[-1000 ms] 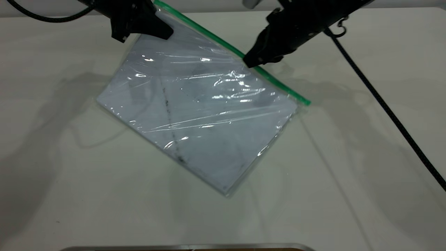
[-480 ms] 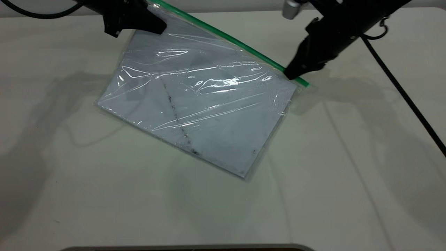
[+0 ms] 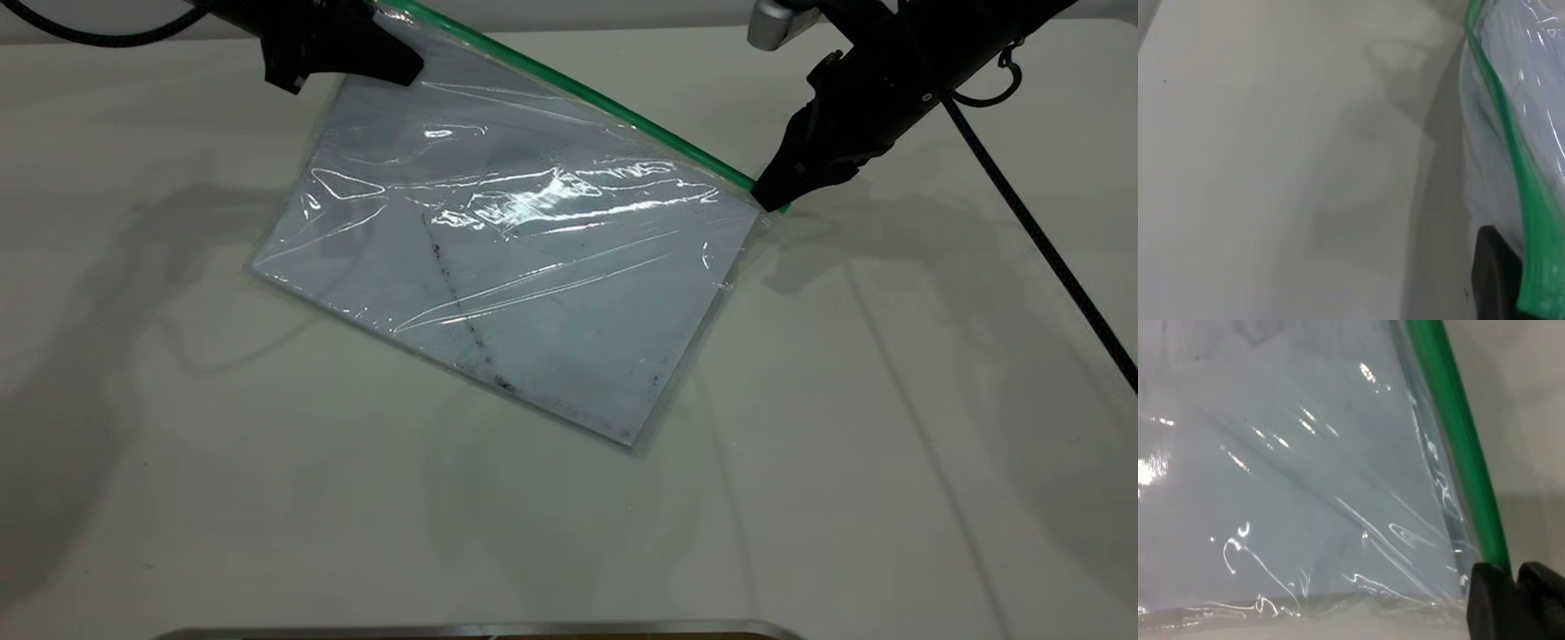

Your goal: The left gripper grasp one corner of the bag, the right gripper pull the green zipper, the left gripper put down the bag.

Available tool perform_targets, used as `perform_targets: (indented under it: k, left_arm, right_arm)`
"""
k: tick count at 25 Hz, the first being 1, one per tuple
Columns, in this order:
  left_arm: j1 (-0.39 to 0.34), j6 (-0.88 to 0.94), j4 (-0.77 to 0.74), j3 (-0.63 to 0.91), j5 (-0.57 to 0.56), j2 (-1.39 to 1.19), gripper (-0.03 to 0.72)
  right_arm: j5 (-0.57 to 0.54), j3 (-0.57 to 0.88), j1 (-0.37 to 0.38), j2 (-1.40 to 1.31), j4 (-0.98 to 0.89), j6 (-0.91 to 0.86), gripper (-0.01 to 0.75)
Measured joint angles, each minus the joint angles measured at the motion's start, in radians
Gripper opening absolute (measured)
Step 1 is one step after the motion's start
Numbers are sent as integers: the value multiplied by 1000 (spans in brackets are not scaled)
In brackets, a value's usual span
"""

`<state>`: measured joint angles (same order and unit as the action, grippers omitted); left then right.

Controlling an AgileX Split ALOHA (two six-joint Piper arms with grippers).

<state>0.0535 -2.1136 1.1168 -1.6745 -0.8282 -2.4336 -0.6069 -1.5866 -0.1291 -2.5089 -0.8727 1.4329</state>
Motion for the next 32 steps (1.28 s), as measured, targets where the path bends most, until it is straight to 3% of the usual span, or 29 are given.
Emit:
perform_targets:
  k: [2,7,9,14,19,23,29,32]
  left_arm:
    - [-1,0,-6,0,9,0,51]
    - [4,37,-7,0,16,-2,53]
    - [15,77,11,0,27,-16,60]
    - [64,219,62,-1,96,-67,135]
    - [76,401,76,0,241,-52,350]
    - [66,583,78,0,266,23,503]
    - [66,794,74,0,214,182,540]
    - [66,842,20,1,132,273,542]
  right_arm:
    - [14,0,1,10,4,0,159]
    - [25,8,0,147,0,-24,412]
    - [24,8,0,239,-14,-58,452]
    - [-78,8,0,506,-25,-192,441]
    - [-191,9,-1,764,69,-404,433]
    - [-338,9,-1,978,250,-629,431]
    - [-614,9,-1,1226,535,-984,431]
    - [-628,24,-1,1300,623,-1106,428]
